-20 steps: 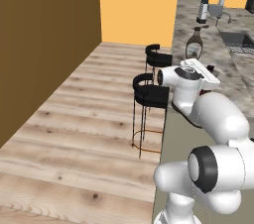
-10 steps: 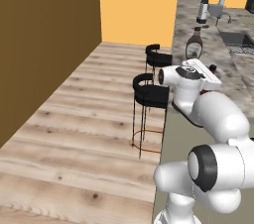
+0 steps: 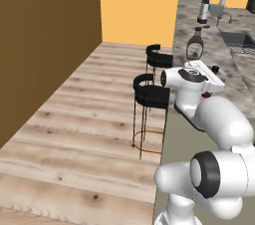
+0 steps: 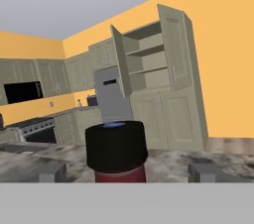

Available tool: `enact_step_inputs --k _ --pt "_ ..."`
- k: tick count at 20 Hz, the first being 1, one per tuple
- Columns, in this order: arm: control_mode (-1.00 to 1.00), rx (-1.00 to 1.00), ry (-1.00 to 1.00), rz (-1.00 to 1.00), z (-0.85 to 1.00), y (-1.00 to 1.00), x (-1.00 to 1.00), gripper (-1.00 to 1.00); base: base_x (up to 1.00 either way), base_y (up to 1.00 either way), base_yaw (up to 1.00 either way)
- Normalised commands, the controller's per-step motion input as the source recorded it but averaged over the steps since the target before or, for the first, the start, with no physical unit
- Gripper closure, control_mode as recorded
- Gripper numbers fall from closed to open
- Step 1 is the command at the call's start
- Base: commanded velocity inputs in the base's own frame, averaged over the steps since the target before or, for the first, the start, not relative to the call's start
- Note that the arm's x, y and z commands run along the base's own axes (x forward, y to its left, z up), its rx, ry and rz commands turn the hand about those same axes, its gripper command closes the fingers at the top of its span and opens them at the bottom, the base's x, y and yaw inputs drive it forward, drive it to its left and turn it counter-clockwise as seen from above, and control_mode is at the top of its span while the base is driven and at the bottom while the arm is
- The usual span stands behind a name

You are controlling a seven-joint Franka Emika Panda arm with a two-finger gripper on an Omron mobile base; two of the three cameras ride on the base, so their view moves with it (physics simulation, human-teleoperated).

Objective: Move the syrup bottle and condiment bottle from the cabinet to the dining counter.

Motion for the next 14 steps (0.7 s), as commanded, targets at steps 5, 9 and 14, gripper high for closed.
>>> enact_step_inputs --k 5,9,14 --pt "-1.0 0.0 0.0 -0.01 0.02 0.29 0.0 -1.0 0.0 0.0 0.0" --pt "-1.0 0.0 0.0 0.0 0.03 0.4 0.0 -1.0 0.0 0.0 0.0" --pt "-1.0 0.0 0.0 0.0 0.06 0.47 0.0 -1.0 0.0 0.0 0.0"
